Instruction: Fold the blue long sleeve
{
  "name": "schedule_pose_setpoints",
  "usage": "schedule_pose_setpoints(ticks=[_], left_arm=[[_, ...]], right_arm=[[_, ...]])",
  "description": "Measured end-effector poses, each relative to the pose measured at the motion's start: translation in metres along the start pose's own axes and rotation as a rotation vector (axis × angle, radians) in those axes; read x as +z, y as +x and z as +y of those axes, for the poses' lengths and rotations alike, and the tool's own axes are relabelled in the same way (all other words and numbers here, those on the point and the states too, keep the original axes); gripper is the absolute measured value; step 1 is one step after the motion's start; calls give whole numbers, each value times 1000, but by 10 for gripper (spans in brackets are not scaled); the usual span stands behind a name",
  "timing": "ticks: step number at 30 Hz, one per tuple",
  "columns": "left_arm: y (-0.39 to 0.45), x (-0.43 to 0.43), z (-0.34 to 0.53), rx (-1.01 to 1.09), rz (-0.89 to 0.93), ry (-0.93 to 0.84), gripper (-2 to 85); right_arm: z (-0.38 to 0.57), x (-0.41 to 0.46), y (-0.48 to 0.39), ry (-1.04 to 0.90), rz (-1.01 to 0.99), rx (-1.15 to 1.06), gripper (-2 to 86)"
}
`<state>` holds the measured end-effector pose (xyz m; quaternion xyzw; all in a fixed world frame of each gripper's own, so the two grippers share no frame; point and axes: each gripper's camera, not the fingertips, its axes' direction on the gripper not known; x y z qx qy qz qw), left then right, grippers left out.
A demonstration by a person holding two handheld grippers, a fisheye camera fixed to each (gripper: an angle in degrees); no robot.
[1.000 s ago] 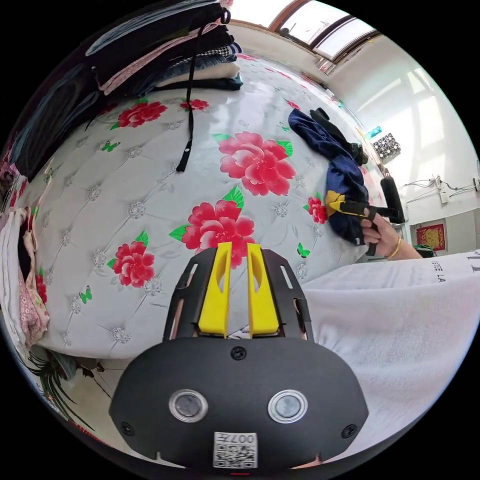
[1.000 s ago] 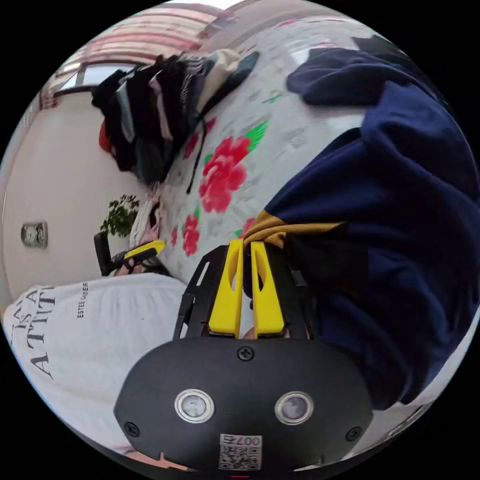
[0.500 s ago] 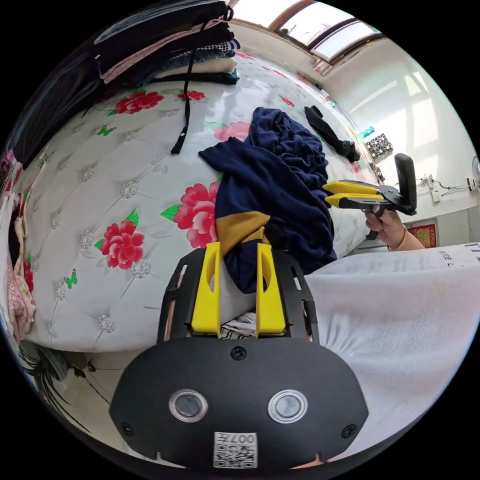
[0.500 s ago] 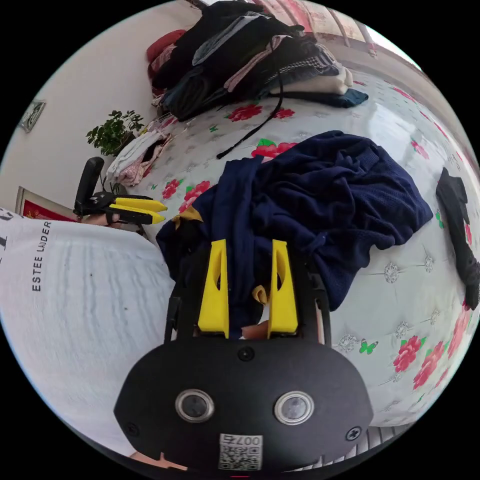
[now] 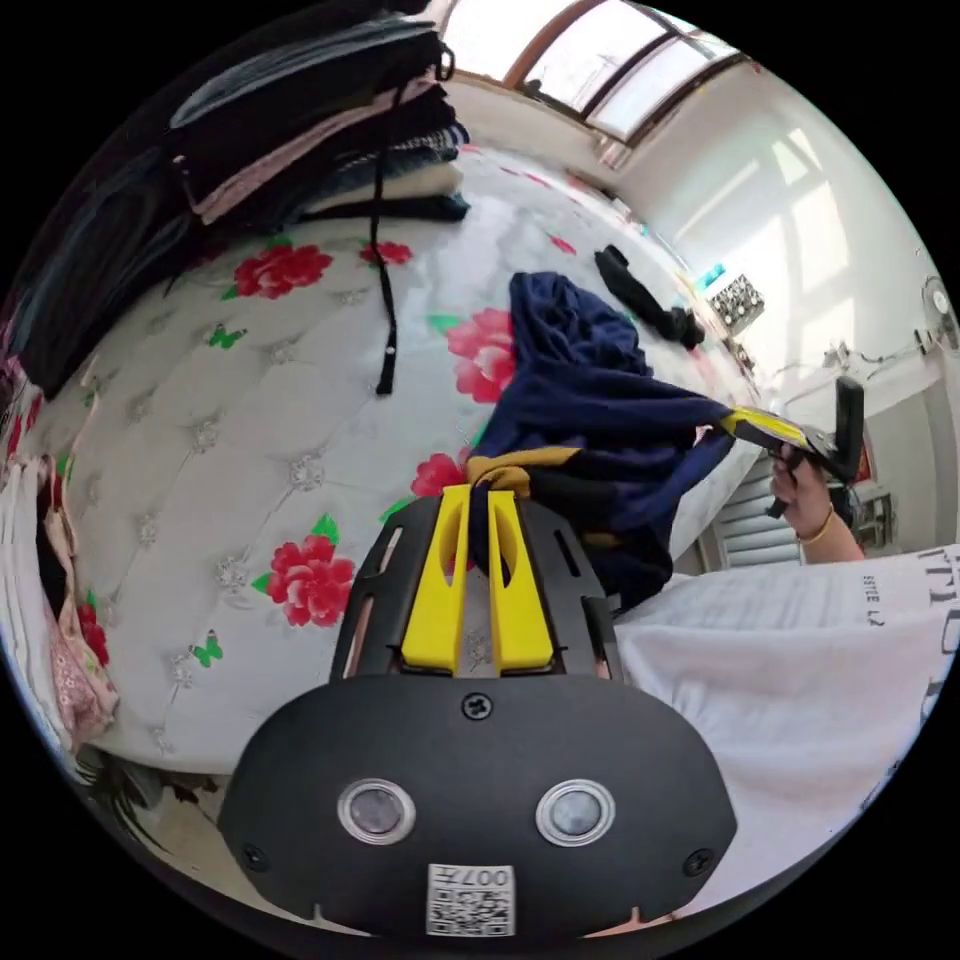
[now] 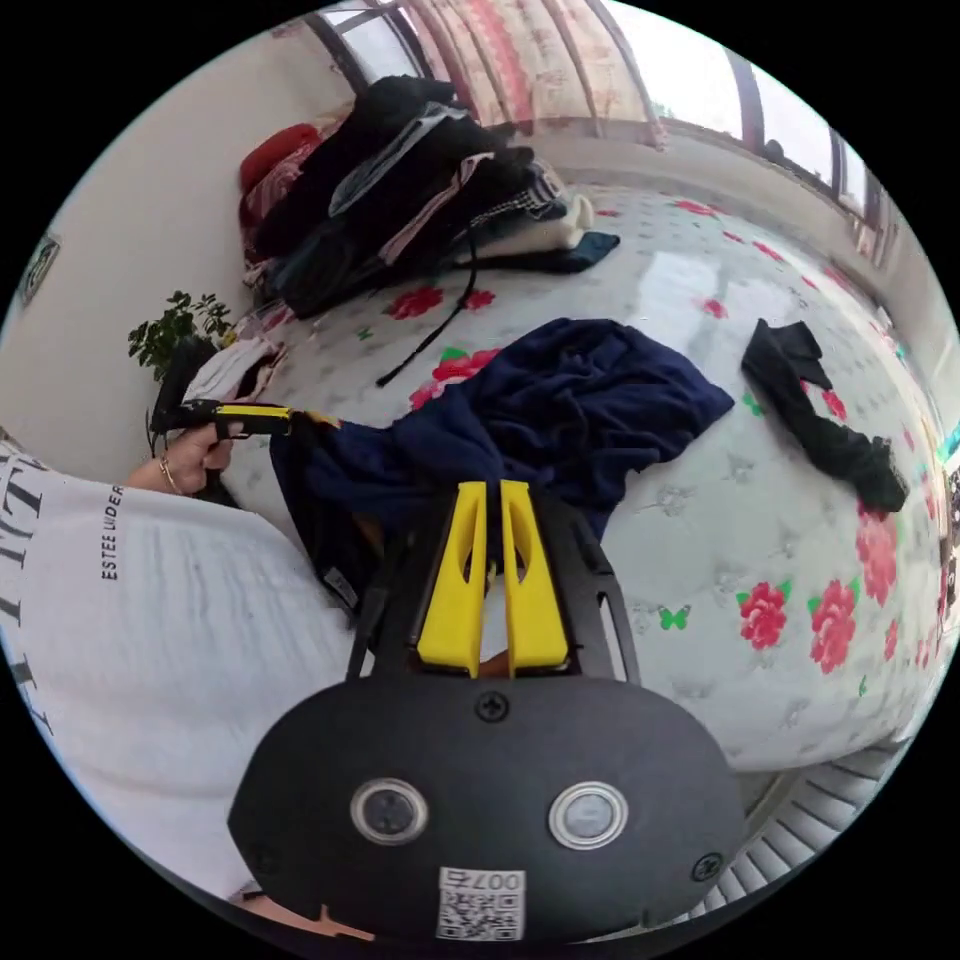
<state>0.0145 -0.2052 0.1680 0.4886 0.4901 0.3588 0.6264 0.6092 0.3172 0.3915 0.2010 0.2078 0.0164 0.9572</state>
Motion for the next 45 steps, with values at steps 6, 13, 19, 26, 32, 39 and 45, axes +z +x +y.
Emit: schedule_pose_setpoints(ticks=[6,13,19,26,32,39,45], left_arm=[[-56,-48,3,-64,166,150,66],[-96,-34,31,-188,88,67,89],[-111,-18,71,-235,119,-18,88],[-87,-7,84,-222,133,-37,91],[-70,-3,89,-178,128,-66,107],[-33,26,76,-52,178,-72,134],[57,65,21,243,300,-160,166]], right_arm=[[51,-81,38,208,-133,195,7],[1,-15,-6,166,-86,271,74],[-92,47,-135,32,-18,-164,93],[-163,235,-280,-330,-136,-532,78],[-200,303,-309,-508,-25,-538,23],[-289,148,-276,-86,-101,-407,6],[-315,61,-250,94,-31,-304,4]])
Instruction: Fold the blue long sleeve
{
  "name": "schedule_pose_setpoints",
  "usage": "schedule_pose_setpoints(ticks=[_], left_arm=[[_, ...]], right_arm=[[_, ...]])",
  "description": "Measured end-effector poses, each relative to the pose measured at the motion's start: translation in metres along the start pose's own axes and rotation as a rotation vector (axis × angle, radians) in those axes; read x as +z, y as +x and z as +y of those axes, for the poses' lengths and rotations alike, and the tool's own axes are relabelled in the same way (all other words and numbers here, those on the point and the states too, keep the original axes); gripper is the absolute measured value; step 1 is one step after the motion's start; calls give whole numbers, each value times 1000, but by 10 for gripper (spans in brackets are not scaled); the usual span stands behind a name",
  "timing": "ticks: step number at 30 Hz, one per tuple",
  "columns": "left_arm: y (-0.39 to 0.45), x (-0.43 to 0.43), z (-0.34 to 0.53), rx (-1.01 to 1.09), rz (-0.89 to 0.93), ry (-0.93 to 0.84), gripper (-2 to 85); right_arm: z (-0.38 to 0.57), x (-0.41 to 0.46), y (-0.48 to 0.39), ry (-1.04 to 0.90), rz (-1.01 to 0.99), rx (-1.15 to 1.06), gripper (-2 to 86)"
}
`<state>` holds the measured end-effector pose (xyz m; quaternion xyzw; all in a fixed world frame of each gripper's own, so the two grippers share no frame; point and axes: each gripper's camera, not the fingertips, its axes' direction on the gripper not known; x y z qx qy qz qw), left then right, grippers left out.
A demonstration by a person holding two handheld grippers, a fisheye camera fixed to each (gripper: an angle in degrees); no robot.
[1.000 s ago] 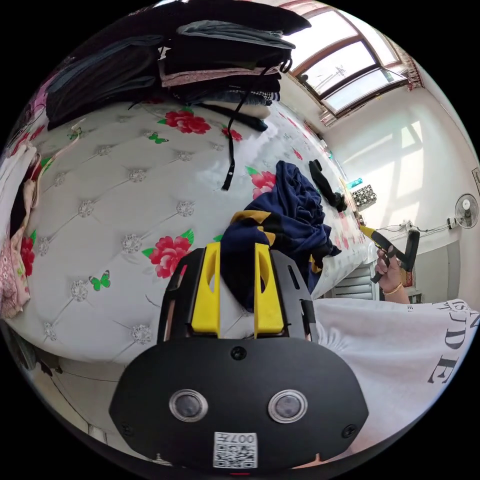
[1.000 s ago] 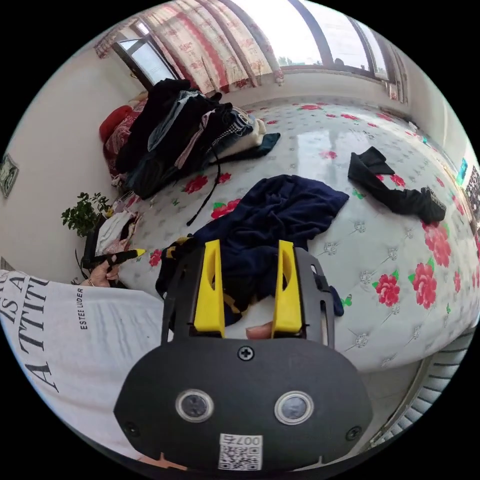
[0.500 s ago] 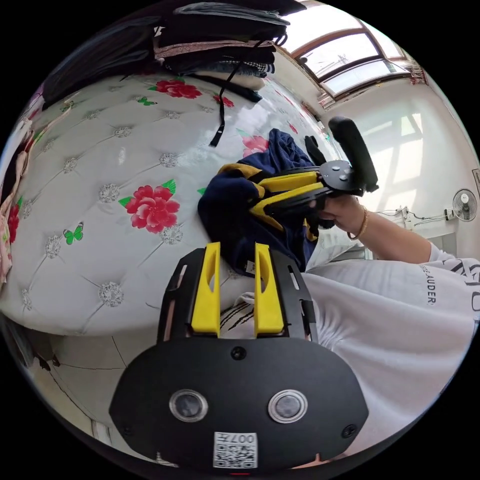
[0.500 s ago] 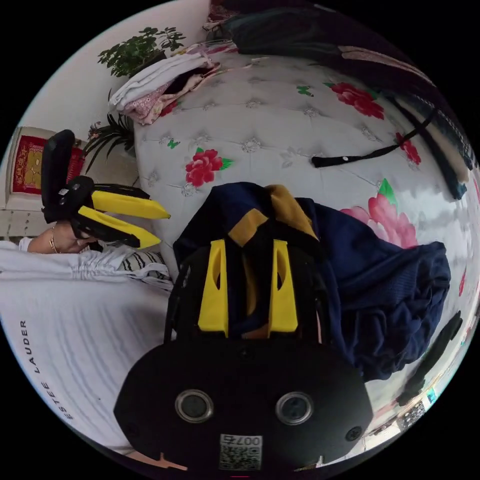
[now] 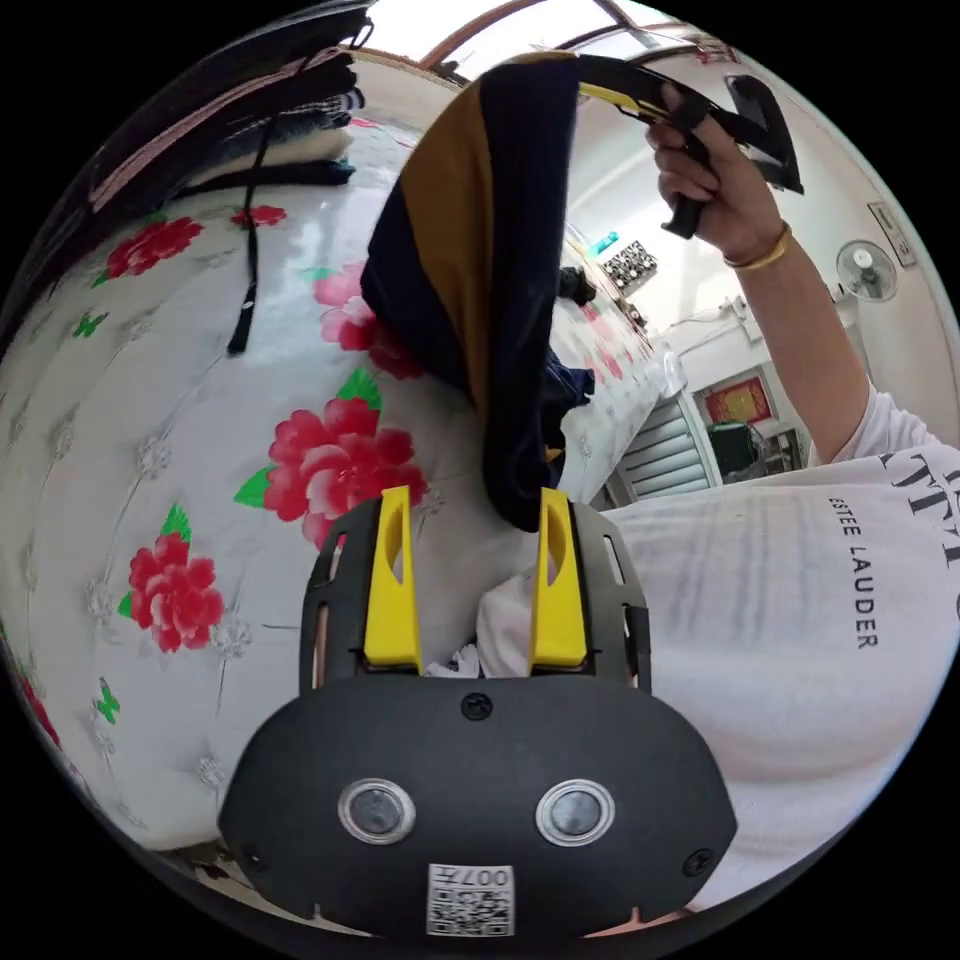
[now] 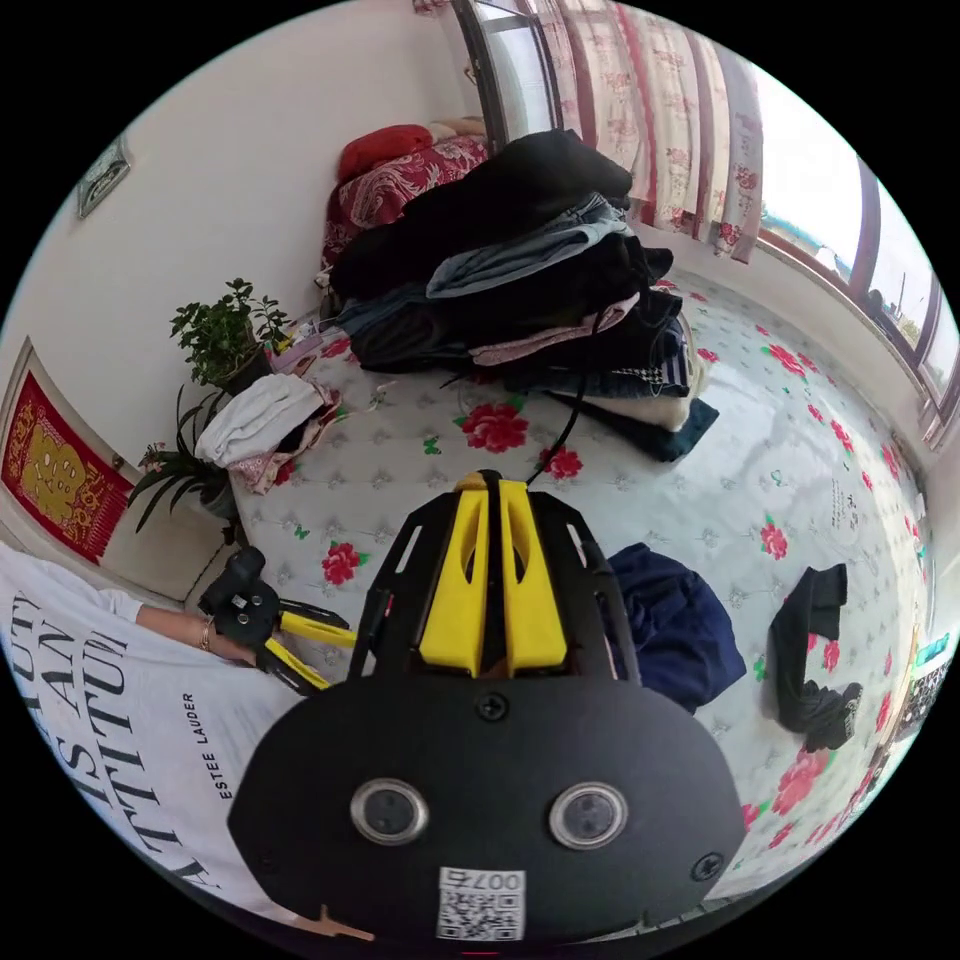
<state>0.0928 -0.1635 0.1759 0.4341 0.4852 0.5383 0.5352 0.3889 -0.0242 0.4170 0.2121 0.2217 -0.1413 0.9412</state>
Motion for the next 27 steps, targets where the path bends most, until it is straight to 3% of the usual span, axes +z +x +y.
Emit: schedule_pose_setpoints(ticks=[4,8,17,21,26,27], left_arm=[[47,63,-37,152,-100,-160,178],[36,108,-56,54,-314,-228,146],[36,95,-75,-163,-175,-86,163],[48,53,-60,-186,-246,98,162],[47,92,-78,-269,-102,11,147],[53,95,-86,-246,-85,14,82]], right_arm=[[-5,-25,13,23,39,57,4],[2,-54,14,64,34,91,5],[25,-131,21,145,65,151,5],[37,-170,23,203,62,176,5],[51,-220,27,264,25,217,5],[52,-225,26,268,19,219,4]])
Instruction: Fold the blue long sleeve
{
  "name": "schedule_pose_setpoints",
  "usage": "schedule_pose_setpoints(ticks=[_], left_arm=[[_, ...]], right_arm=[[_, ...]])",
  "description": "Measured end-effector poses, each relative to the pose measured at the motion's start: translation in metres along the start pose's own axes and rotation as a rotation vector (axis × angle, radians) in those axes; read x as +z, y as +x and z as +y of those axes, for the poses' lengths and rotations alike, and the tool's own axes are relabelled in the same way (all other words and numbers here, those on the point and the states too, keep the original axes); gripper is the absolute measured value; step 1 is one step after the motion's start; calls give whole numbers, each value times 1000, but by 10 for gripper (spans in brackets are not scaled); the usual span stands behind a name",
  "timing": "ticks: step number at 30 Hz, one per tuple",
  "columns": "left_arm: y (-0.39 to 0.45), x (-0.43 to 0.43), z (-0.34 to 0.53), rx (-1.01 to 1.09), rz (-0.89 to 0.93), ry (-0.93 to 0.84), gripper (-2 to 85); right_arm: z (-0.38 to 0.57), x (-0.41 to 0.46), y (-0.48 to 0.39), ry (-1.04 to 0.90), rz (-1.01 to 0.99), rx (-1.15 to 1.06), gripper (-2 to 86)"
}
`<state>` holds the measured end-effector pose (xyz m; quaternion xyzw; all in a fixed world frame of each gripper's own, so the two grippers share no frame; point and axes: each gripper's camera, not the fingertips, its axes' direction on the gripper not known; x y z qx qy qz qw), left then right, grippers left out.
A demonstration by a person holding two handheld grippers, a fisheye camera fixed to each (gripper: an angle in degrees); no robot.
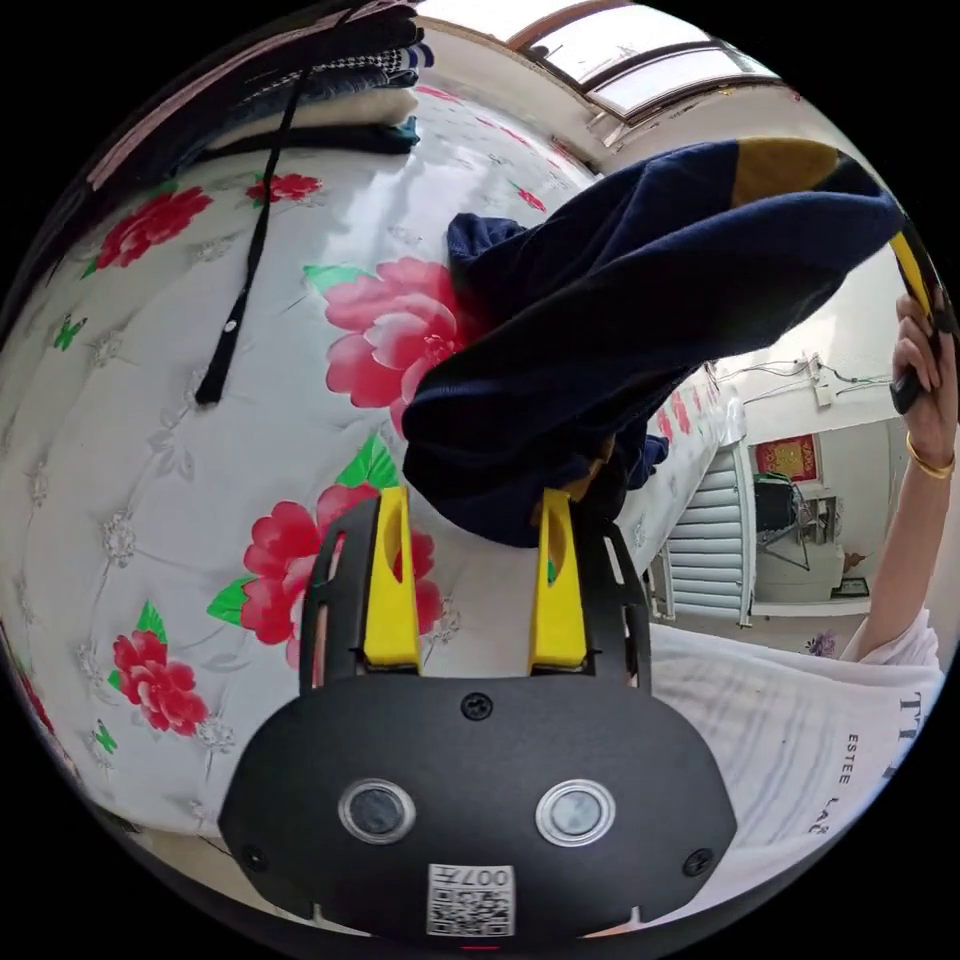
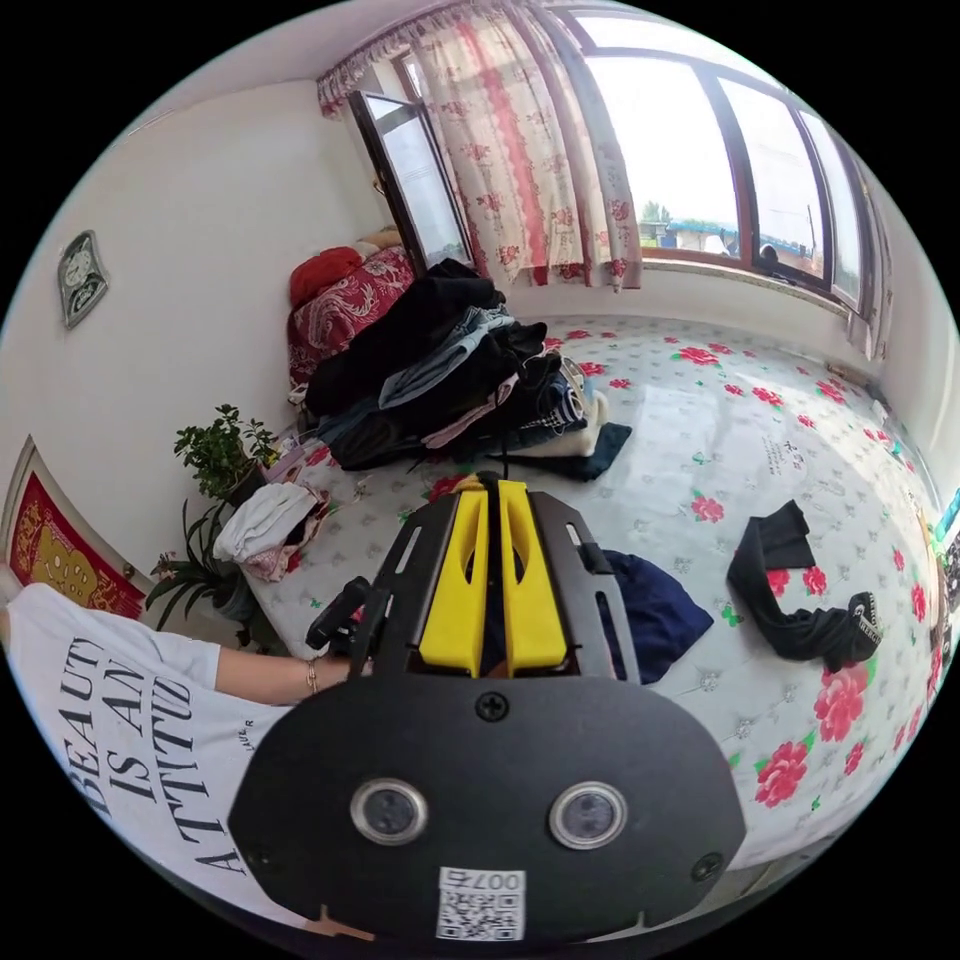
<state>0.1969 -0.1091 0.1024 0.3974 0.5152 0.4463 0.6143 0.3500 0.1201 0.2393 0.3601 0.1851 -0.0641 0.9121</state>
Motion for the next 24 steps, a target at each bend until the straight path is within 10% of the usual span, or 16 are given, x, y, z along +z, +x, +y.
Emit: schedule_pose_setpoints(ticks=[15,24], left_arm=[[191,-431,142,509,49,983,-4],[350,-523,283,827,-223,1363,0]], right_arm=[[68,-359,-11,552,115,-19,5],[117,-504,-108,890,188,-315,4]])
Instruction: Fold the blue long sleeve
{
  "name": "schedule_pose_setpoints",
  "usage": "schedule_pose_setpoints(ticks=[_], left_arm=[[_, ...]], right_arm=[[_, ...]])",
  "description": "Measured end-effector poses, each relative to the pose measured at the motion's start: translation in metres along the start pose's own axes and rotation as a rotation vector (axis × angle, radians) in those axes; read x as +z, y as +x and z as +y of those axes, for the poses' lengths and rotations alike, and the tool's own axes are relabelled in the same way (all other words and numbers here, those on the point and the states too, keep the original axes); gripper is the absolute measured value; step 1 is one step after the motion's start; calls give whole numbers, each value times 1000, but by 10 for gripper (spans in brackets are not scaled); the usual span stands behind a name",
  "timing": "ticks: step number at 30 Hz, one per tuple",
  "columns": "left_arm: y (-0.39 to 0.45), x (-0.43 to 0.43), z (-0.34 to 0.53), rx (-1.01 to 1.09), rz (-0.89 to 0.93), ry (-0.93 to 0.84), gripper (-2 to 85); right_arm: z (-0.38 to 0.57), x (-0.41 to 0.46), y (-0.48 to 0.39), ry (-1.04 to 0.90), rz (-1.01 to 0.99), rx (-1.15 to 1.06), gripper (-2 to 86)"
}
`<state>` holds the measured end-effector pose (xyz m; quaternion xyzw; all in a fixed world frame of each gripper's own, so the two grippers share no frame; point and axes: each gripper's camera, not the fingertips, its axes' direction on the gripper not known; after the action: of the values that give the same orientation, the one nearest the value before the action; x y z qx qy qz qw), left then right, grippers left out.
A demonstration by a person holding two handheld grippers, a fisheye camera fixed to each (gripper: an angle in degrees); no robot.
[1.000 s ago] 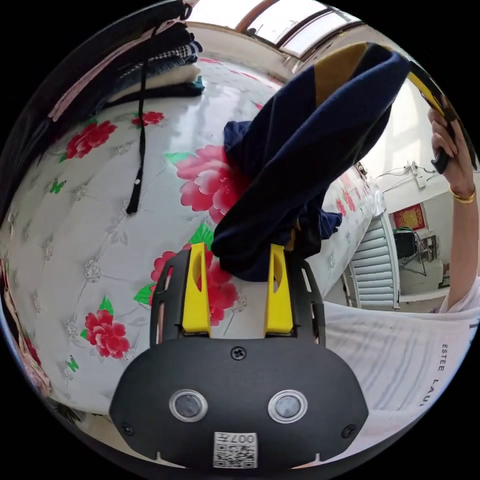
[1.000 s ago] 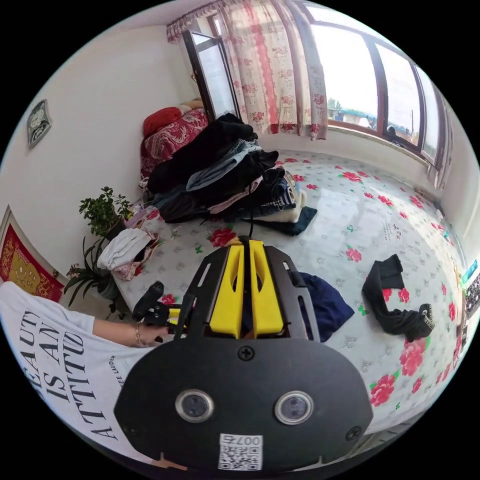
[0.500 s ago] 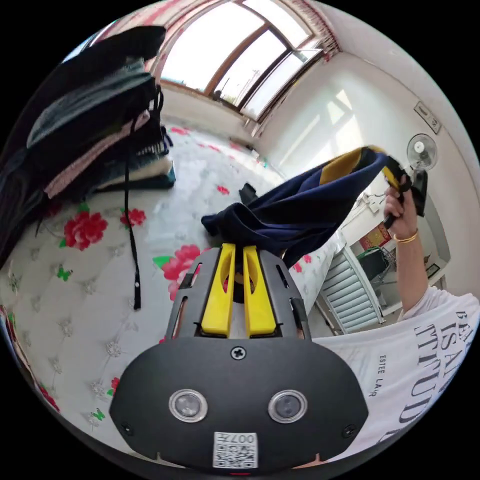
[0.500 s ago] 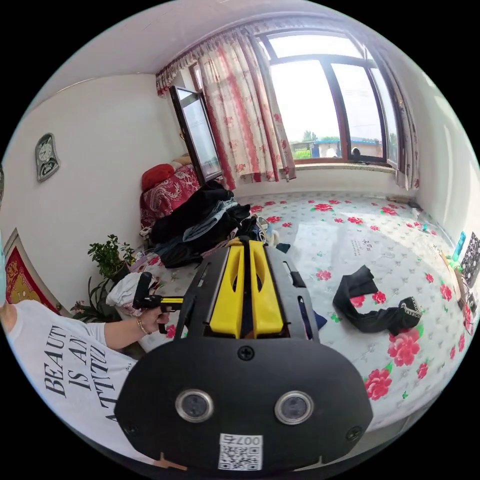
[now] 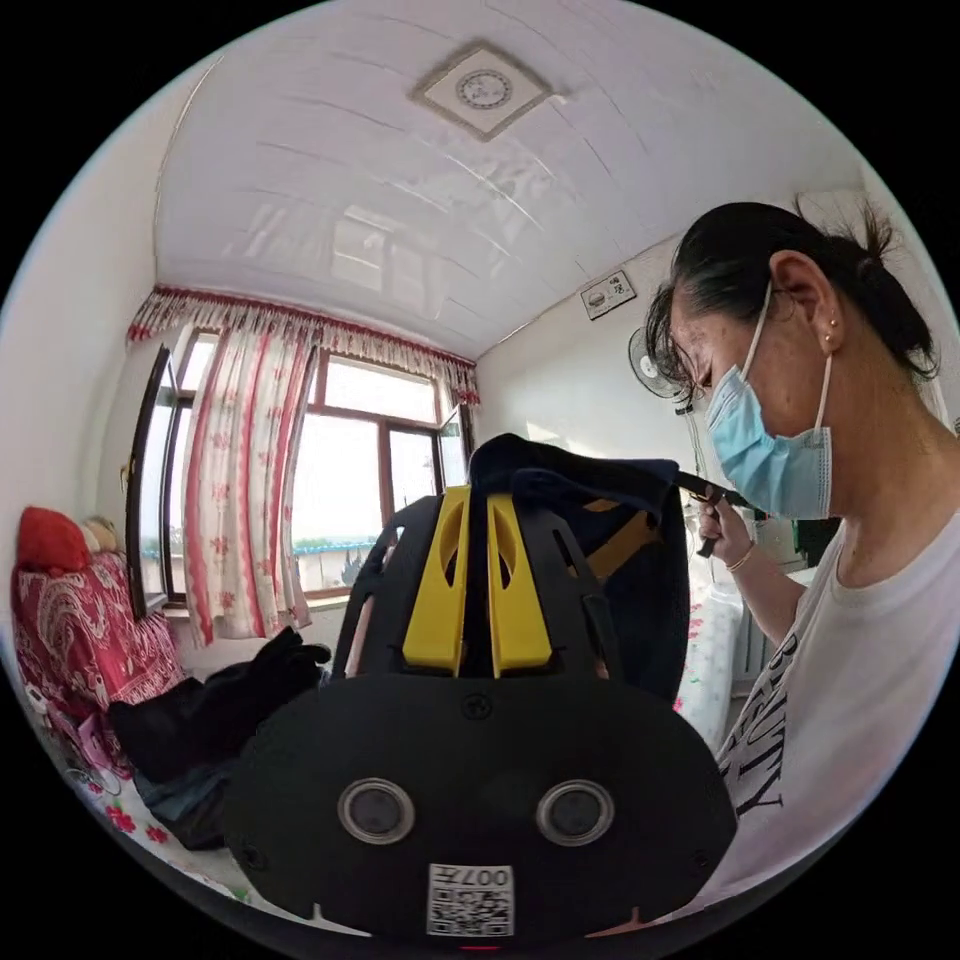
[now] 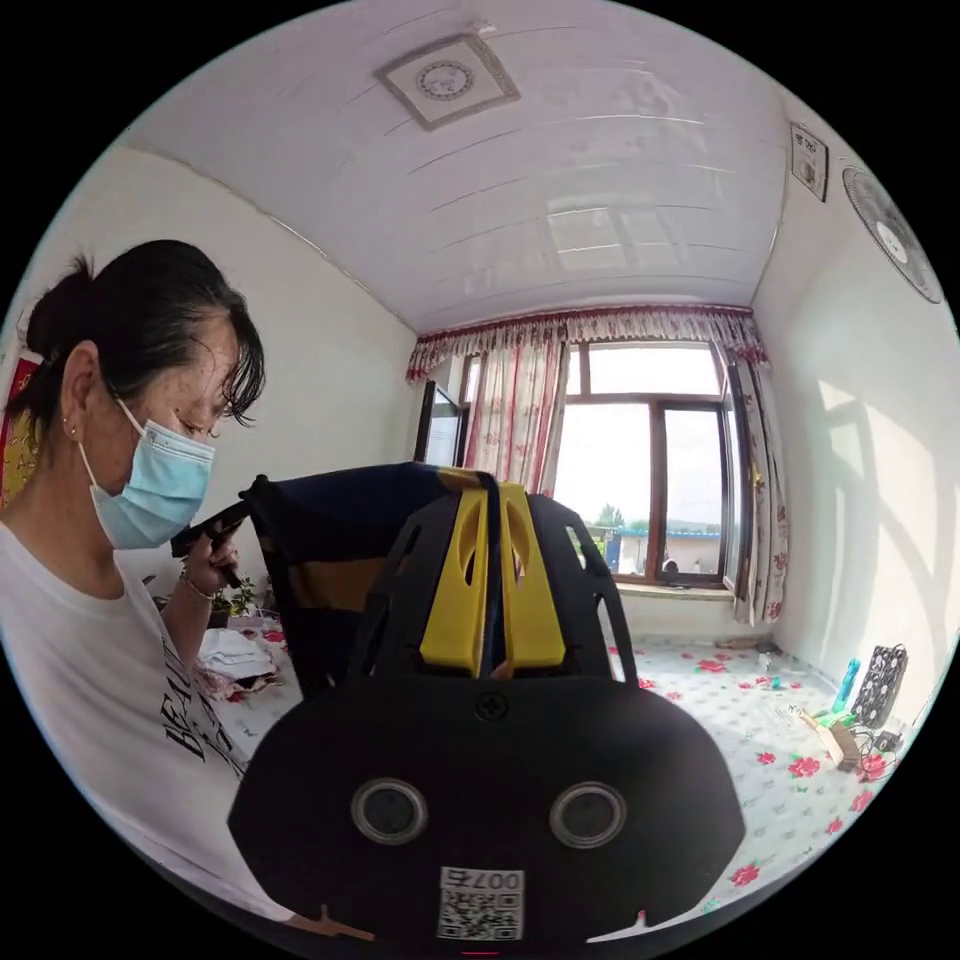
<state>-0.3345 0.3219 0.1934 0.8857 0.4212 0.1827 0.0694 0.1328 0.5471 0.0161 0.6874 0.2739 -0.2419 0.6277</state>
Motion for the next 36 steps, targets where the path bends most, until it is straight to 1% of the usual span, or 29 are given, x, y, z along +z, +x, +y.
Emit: schedule_pose_setpoints(ticks=[2,3,4,6,7,9,10,11,12,13,14,15,16,17,19,21,22,23,24,25,26,27,29,30,31,32,33,34,36], left_arm=[[5,11,-2,35,-42,-28,2],[3,27,4,46,-79,-70,4],[0,37,9,43,-96,-99,5],[-29,92,42,-37,-97,-247,16],[-40,109,55,-73,-91,-287,20],[-94,184,121,-226,-71,-456,45],[-108,202,142,-272,-89,-492,51],[-137,233,188,-345,-147,-554,62],[-161,260,236,-390,-221,-644,75],[-173,271,260,-424,-260,-690,82],[-189,285,304,-461,-313,-771,91],[-197,285,340,-504,-340,-798,95],[-198,282,355,-518,-336,-794,94],[-195,275,383,-514,-340,-799,94],[-185,266,434,-504,-391,-871,94],[-176,256,521,-561,-410,-1069,97],[-175,252,545,-600,-409,-1120,99],[-171,244,589,-677,-392,-1198,106],[-165,237,629,-741,-371,-1269,114],[-162,236,647,-761,-365,-1306,118],[-155,235,681,-778,-358,-1388,126],[-149,237,713,-779,-360,-1483,131],[-148,242,753,-766,-380,-1601,128],[-150,246,773,-717,-396,-1666,104],[-150,248,773,-656,-411,-1662,93],[-154,254,778,-560,-385,-1673,74],[-165,261,785,-534,-353,-1703,47],[-173,263,788,-522,-358,-1725,29],[-214,268,799,-398,-442,-1842,1]], right_arm=[[-4,6,5,-2,7,-23,4],[-2,13,8,-15,11,-25,4],[4,29,17,-53,12,-19,4],[20,65,34,-131,9,1,6],[37,96,47,-200,16,24,7],[72,150,69,-318,37,58,11],[103,189,83,-401,63,76,16],[140,228,98,-487,82,95,23],[160,247,106,-534,89,108,27],[203,281,124,-635,108,171,36],[246,307,141,-728,99,218,45],[268,317,147,-773,91,232,50],[312,332,160,-867,74,289,59],[351,334,167,-907,21,350,65],[408,330,167,-968,-18,384,73],[466,327,162,-1088,1,380,80],[505,324,160,-1179,14,390,84],[542,320,159,-1267,21,411,87],[559,318,159,-1307,22,424,88],[588,313,159,-1375,27,452,89],[614,309,159,-1428,36,481,88],[624,308,159,-1449,33,497,88],[664,313,154,-1557,5,513,83],[673,315,152,-1585,-7,510,80],[690,321,148,-1643,-35,499,73],[695,326,147,-1651,13,448,64],[697,328,147,-1658,19,419,57],[702,336,151,-1693,-37,414,43],[706,347,171,-1734,-65,439,23]])
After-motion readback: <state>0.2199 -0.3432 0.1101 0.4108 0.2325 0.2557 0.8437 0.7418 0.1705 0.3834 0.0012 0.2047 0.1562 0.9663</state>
